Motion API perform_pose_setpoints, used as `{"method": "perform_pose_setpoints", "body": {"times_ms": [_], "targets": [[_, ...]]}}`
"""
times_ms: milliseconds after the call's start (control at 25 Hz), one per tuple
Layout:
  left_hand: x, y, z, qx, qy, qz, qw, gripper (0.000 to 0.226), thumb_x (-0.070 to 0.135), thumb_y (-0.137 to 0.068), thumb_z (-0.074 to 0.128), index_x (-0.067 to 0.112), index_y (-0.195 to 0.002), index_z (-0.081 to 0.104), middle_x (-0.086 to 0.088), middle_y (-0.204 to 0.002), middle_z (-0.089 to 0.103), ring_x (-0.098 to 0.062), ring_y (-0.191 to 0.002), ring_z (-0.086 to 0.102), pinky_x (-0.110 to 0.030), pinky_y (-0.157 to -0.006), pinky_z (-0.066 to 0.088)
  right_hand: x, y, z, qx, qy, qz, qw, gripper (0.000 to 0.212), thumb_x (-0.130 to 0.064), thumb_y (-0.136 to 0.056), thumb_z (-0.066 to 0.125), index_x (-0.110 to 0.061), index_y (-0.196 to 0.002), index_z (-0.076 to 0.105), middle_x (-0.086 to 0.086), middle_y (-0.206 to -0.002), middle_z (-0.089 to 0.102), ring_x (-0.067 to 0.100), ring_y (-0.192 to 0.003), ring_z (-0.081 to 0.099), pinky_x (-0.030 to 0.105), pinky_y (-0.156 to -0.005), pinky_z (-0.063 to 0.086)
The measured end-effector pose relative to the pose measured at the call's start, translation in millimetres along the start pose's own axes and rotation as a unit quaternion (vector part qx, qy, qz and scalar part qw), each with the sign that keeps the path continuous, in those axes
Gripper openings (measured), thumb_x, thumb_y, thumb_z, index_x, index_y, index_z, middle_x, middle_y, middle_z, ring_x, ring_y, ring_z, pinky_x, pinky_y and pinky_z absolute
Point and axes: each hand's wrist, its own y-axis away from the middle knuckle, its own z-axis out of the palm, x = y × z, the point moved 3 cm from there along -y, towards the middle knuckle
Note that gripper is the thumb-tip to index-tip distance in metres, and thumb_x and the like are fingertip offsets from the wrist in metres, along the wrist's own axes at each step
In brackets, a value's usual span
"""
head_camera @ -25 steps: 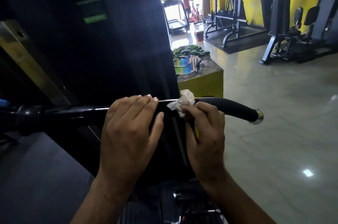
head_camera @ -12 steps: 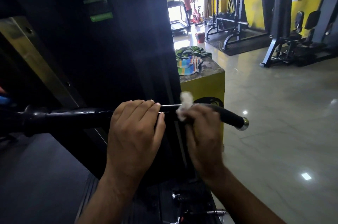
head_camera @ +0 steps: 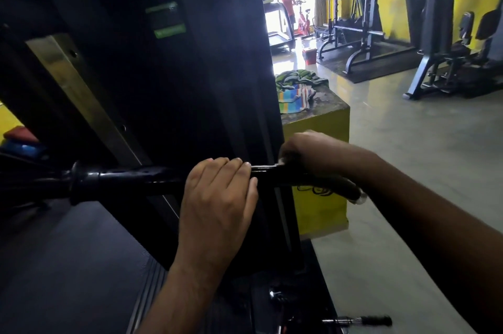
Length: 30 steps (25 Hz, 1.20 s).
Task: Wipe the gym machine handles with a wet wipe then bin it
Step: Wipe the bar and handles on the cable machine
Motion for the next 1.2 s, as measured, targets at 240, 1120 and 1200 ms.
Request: {"method": "perform_pose_setpoints", "body": {"times_ms": [240,1120,1200], "targets": [[7.9,2.3,3.2,-0.035,-0.008,-0.001,0.999,0.025,0.024,-0.092,0.06,0.009,-0.107,0.071,-0.005,-0.108,0.071,-0.023,-0.105,0.064,-0.043,-0.101,0.042,18.3,6.6,9.3,-0.057,-0.025,0.038,0.997,0.016,-0.013,-0.095,0.054,-0.018,-0.097,0.069,-0.004,-0.089,0.067,0.016,-0.086,0.064,0.032,-0.08,0.052],[56.7,-13.2,-7.4,-0.06,0.048,0.022,0.997,0.027,0.029,-0.093,0.058,0.011,-0.109,0.071,-0.004,-0.107,0.071,-0.021,-0.1,0.064,-0.038,-0.097,0.042,-5.5,122.8,85.0,0.504,-0.004,0.048,0.862,0.035,-0.007,-0.093,0.056,-0.008,-0.127,0.06,0.008,-0.115,0.055,0.021,-0.103,0.048,0.031,-0.091,0.043],[58.1,-14.5,-4.5,-0.06,0.054,0.028,0.996,0.028,0.028,-0.093,0.059,0.01,-0.111,0.07,-0.005,-0.109,0.07,-0.022,-0.102,0.064,-0.039,-0.097,0.042,-7.0,123.5,93.4,0.483,-0.036,0.007,0.875,0.034,-0.008,-0.095,0.056,-0.01,-0.128,0.058,0.005,-0.12,0.051,0.016,-0.11,0.049,0.026,-0.097,0.045]]}}
